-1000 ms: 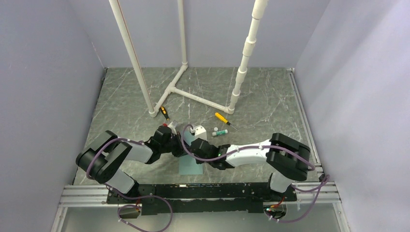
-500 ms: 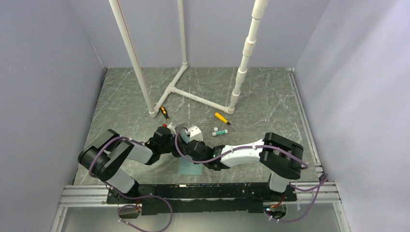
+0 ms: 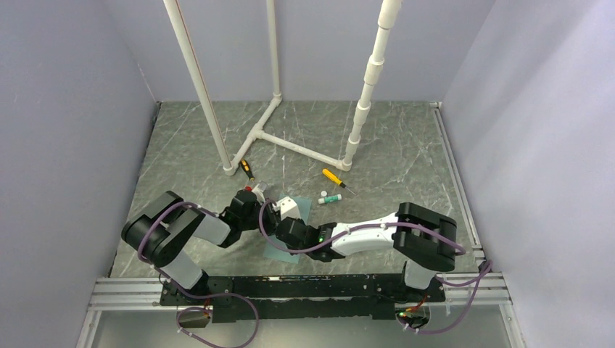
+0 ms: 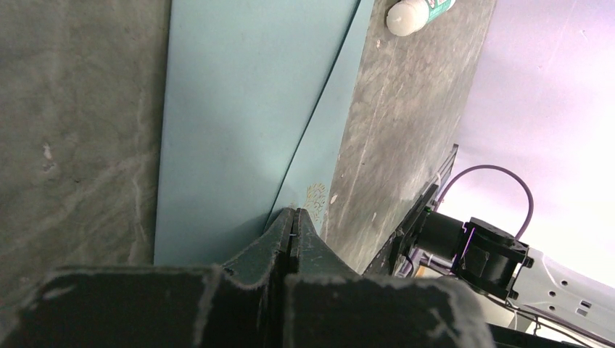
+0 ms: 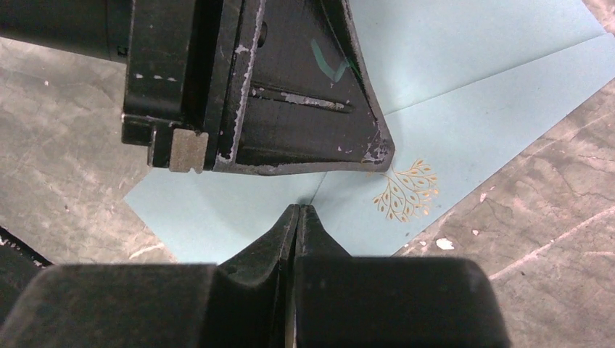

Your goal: Place the letter into the envelope and seal it

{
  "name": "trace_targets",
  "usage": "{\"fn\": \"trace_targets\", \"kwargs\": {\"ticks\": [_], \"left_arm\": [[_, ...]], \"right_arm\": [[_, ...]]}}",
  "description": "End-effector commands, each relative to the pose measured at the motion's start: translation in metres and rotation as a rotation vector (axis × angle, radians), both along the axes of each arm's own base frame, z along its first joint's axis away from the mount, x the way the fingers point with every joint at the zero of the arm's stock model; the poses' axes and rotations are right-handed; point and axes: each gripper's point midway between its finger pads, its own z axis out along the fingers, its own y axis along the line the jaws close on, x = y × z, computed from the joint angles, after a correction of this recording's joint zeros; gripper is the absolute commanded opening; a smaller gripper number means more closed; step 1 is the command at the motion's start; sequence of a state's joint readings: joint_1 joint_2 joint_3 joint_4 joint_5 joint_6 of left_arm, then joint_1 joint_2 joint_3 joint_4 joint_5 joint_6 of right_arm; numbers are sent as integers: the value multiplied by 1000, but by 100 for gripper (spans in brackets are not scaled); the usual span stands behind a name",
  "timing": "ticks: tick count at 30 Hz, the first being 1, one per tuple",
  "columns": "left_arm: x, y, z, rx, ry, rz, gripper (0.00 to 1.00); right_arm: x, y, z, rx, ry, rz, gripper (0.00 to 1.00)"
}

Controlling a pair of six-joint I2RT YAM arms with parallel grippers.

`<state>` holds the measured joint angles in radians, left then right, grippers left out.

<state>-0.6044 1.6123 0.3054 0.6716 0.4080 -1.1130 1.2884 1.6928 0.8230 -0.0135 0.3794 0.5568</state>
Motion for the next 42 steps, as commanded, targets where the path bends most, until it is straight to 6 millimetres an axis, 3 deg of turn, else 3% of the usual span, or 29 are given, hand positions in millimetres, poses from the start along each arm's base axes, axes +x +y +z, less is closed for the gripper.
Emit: {"fn": "trace_targets", "kwargs": {"ticks": [1, 8, 12, 19, 24, 27, 31, 36, 42], "left_arm": [[-48, 57, -80, 321, 215, 40, 2], [-43, 52, -74, 305, 186, 16, 2], [-33, 43, -60, 285, 132, -15, 2], [-13, 27, -20, 243, -2, -76, 2], [-8, 3, 37, 68, -115, -112, 4], [-11, -1, 58, 28, -152, -104, 6], [-24, 1, 58, 38, -139, -97, 5], [-44, 1, 36, 64, -73, -90, 2], [-63, -4, 18, 102, -12, -74, 3]], "right_arm": [[-58, -51, -47, -208, 226, 94, 1], [-89, -49, -34, -125, 323, 197, 0], [-88, -55, -18, -103, 311, 186, 0], [-35, -46, 50, 107, 188, -12, 3], [7, -62, 60, 187, 170, -203, 5], [22, -61, 62, 203, 160, -232, 5], [30, -45, 57, 183, 164, -196, 5], [37, -19, 52, 155, 191, -157, 5], [43, -8, 50, 108, 173, -158, 4]]}}
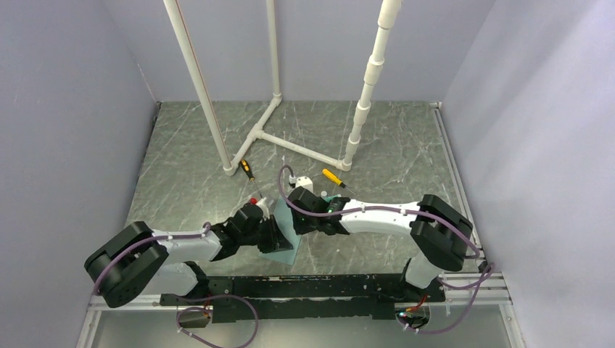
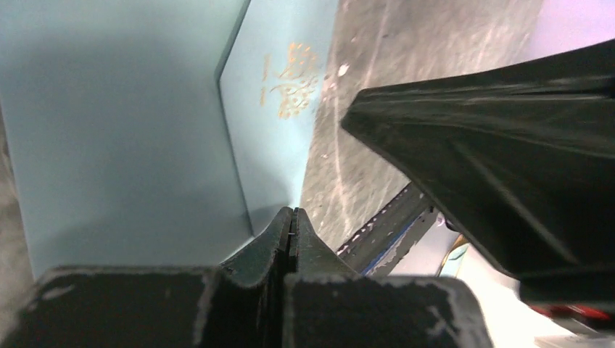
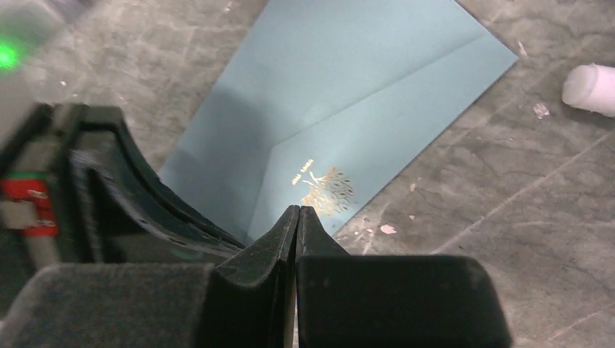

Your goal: Place the letter into the envelope and seal it

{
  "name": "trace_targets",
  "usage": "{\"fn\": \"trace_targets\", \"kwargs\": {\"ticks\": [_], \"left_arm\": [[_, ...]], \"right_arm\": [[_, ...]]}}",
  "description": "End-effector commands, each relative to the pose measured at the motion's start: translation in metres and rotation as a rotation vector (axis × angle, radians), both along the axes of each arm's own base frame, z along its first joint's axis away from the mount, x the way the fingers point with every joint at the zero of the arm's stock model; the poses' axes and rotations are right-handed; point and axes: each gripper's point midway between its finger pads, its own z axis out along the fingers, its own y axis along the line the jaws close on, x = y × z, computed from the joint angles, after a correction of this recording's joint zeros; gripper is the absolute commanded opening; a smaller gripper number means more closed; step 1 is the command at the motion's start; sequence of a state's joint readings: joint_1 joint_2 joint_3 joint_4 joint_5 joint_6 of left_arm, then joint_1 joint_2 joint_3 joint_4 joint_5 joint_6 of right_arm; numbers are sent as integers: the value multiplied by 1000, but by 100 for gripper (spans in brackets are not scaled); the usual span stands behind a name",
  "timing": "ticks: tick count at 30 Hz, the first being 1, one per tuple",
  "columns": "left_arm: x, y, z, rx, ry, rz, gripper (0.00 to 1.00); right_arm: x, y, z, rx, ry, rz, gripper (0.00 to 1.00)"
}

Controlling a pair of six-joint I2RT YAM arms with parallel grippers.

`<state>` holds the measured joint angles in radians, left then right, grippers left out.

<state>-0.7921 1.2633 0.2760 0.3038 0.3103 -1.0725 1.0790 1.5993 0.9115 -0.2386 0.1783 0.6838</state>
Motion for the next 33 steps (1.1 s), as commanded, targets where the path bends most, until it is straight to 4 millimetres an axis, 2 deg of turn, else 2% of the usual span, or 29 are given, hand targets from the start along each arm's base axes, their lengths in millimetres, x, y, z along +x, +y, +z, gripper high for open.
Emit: {"fn": "trace_targets", "kwargs": {"ticks": [1, 8, 13, 22, 33], "left_arm": [[-2, -1, -7, 23, 21, 74, 3], [-6, 20, -19, 41, 50, 201, 2], [-7, 22, -21, 72, 48, 197, 2], [-19, 26, -44, 143, 123, 197, 2], [-32, 46, -56, 198, 170, 256, 2]], "right_arm": [[8, 18, 17, 23, -47, 26, 4], [-5, 32, -8, -56, -44, 134, 6], [-3, 36, -20, -131, -62, 133, 6], [6, 24, -41, -223, -70, 74, 5], [24, 29, -42, -215, -96, 38, 5]]}}
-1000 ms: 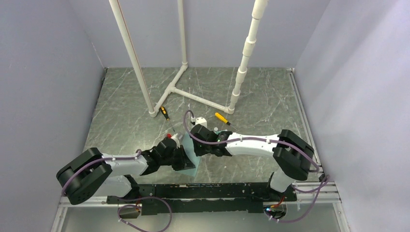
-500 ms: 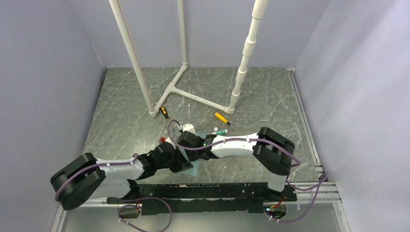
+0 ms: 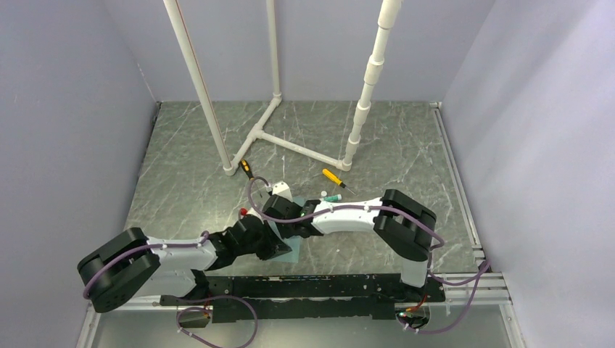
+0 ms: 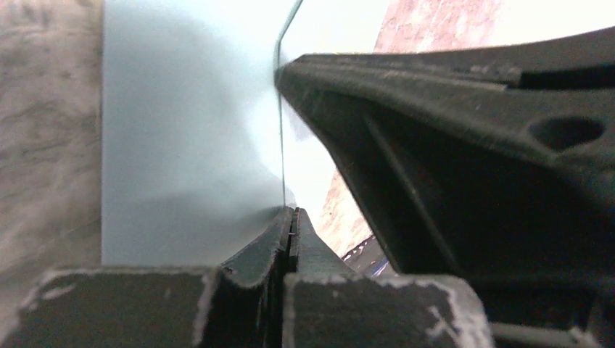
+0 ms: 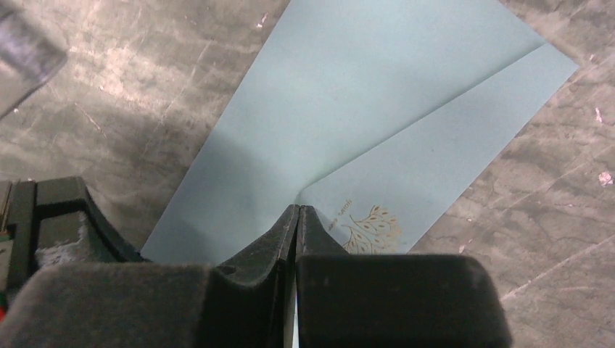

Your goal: Place the letter into the envelope and seal it

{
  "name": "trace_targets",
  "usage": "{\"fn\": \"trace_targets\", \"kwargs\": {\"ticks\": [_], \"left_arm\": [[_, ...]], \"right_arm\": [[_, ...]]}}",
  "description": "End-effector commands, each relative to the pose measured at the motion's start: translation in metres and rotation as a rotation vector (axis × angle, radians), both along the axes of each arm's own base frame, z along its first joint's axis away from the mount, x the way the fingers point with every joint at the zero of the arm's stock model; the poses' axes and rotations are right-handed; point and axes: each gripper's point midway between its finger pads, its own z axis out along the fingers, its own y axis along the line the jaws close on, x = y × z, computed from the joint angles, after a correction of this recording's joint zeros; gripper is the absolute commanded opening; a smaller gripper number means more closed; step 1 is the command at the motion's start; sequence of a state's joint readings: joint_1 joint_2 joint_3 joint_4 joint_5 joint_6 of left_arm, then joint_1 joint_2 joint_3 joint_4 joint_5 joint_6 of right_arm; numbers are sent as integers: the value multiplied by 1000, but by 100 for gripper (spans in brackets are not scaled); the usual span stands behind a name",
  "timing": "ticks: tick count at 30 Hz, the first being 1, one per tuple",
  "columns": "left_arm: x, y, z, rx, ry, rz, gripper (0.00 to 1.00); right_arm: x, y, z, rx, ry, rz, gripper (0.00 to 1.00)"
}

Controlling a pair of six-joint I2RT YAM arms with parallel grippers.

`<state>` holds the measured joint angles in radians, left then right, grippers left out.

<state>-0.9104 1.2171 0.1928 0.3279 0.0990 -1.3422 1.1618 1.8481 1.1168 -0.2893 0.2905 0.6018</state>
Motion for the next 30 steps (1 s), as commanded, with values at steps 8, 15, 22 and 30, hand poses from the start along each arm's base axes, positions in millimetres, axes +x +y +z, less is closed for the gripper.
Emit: {"fn": "trace_targets", "kwargs": {"ticks": [8, 15, 22, 30], "left_arm": [[-21, 49, -37, 195, 71, 61, 2], [-21, 50, -36, 197, 66, 58, 2], [-19, 47, -26, 177, 39, 48, 2], [3, 22, 23, 34, -151, 4, 2]], "right_arm": [[30, -19, -16, -69, -26, -93, 4], [44, -27, -18, -50, -14, -117, 7], [65, -38, -10, -73, -52, -154, 7], [75, -13, 46, 91, -60, -95, 5]]}}
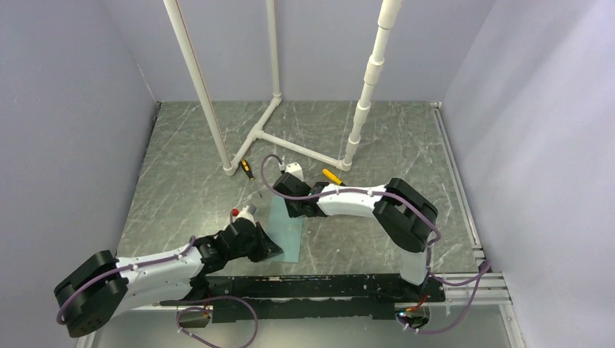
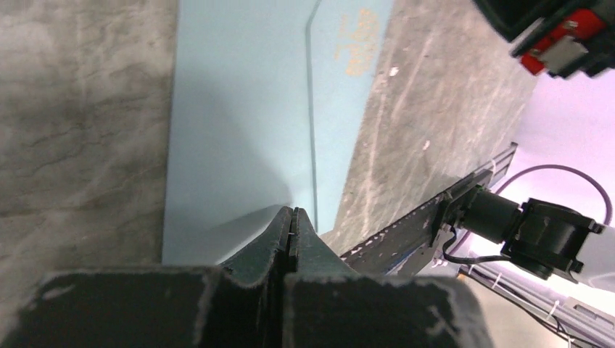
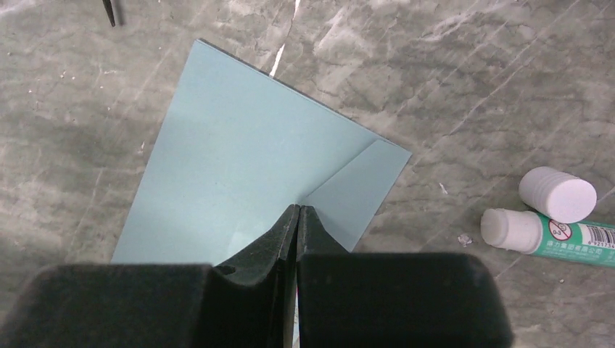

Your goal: Place the letter into the envelope and seal it

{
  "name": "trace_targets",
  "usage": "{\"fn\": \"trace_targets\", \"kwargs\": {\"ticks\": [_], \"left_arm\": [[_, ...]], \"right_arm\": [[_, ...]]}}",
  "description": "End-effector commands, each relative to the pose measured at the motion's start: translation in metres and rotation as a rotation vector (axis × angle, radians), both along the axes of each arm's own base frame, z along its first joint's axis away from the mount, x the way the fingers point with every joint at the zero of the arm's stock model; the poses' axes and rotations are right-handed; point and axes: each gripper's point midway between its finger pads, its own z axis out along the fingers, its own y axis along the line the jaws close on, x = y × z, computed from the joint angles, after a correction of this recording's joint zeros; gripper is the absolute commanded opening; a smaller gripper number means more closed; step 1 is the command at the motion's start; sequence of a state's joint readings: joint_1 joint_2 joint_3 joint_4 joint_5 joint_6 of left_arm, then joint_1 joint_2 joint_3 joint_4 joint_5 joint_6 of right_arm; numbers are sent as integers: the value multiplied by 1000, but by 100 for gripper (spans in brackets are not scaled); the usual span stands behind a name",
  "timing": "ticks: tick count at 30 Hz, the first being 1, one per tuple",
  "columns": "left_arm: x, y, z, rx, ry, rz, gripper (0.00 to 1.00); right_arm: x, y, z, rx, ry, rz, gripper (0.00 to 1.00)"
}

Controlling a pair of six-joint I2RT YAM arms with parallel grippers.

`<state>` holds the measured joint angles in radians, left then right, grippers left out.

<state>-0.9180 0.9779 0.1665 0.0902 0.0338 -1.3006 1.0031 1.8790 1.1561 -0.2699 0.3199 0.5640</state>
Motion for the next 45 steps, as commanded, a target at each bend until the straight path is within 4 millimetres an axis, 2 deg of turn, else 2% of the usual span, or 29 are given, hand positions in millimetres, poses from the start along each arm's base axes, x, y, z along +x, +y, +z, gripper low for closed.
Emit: {"fn": "trace_targets", "kwargs": {"ticks": [1, 3, 5, 14, 22, 30, 34, 38, 41, 45], "left_arm": [[13, -6, 24, -44, -122, -14, 2], [18, -8, 33, -71, -150, -9, 3], [25, -10, 39, -89, -172, 5, 2], [62, -8, 47, -119, -189, 47, 2], [70, -24, 54, -180, -180, -54, 3], [69, -31, 37, -161, -140, -96, 3], [71, -30, 20, -131, -115, -89, 2], [70, -20, -5, -71, -57, -39, 3], [65, -5, -25, -30, -7, 34, 2], [54, 4, -39, -9, 36, 46, 2]], "right_arm": [[3, 19, 52, 133, -12, 74, 5], [-3, 24, 62, 166, 8, 94, 6], [-7, 22, 62, 169, 23, 98, 6], [-34, 17, 42, 158, 104, 126, 6], [-47, 18, 23, 130, 152, 147, 6], [-53, 16, 5, 103, 189, 160, 3], [-56, 15, -3, 93, 203, 164, 1], [-54, 10, -12, 58, 199, 157, 0], [-47, -1, -16, 8, 162, 133, 1], [-33, -13, -15, -44, 79, 105, 2]]}}
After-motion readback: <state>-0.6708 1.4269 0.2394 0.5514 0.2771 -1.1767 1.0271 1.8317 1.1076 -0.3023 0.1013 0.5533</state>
